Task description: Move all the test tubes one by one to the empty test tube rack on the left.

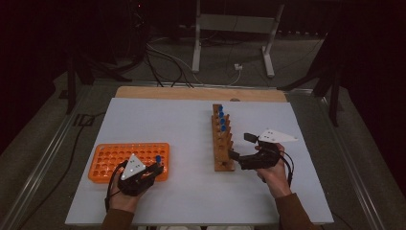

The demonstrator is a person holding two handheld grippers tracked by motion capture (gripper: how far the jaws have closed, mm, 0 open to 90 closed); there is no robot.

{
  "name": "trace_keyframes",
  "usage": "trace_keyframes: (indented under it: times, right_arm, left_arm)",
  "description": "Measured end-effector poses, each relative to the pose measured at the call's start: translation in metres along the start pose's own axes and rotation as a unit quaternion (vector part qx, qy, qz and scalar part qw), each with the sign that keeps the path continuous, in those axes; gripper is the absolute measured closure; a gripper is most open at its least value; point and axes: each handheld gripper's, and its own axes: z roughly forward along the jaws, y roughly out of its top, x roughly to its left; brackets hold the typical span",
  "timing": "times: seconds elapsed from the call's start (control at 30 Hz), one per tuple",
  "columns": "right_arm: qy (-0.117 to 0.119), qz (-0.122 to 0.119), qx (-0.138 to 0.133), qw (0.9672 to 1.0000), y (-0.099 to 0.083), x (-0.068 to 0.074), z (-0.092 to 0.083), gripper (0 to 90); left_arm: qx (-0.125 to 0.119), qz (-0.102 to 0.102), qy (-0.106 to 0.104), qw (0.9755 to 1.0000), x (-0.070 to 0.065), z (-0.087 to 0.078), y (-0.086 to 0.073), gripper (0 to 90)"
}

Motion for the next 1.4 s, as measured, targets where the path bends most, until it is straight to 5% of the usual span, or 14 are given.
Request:
trace_keyframes:
  times: [0.33,0.5,0.67,0.9,1.03,1.23,1.4]
  right_arm:
    - [-0.002,-0.003,0.006,1.0,-0.003,0.001,0.004,3.9]
    - [-0.003,-0.007,0.009,0.9999,-0.003,0.003,0.007,3.9]
    - [-0.008,-0.004,0.007,0.9999,-0.003,0.003,0.007,3.9]
    - [-0.026,-0.005,0.016,0.9995,-0.001,-0.001,0.011,4.9]
    - [-0.039,-0.019,0.035,0.9985,0.001,-0.003,0.017,6.2]
    - [-0.044,-0.022,0.048,0.9976,0.007,-0.008,0.03,10.0]
    - [-0.043,-0.011,0.055,0.9975,0.013,-0.015,0.042,26.7]
  left_arm:
    - [0.019,0.026,0.014,0.9994,-0.007,0.001,-0.001,78.5]
    - [0.011,0.009,0.0,0.9999,-0.004,0.001,-0.002,76.8]
    - [-0.016,-0.015,-0.028,0.9994,0.002,-0.004,-0.001,57.6]
    - [-0.048,-0.011,-0.045,0.9978,0.004,-0.013,0.004,43.6]
    - [-0.069,-0.02,-0.036,0.9968,0.009,-0.019,0.006,27.1]
    - [-0.085,-0.034,-0.013,0.9957,0.016,-0.025,0.009,13.5]
    - [-0.091,-0.045,0.02,0.9947,0.02,-0.029,0.01,1.0]
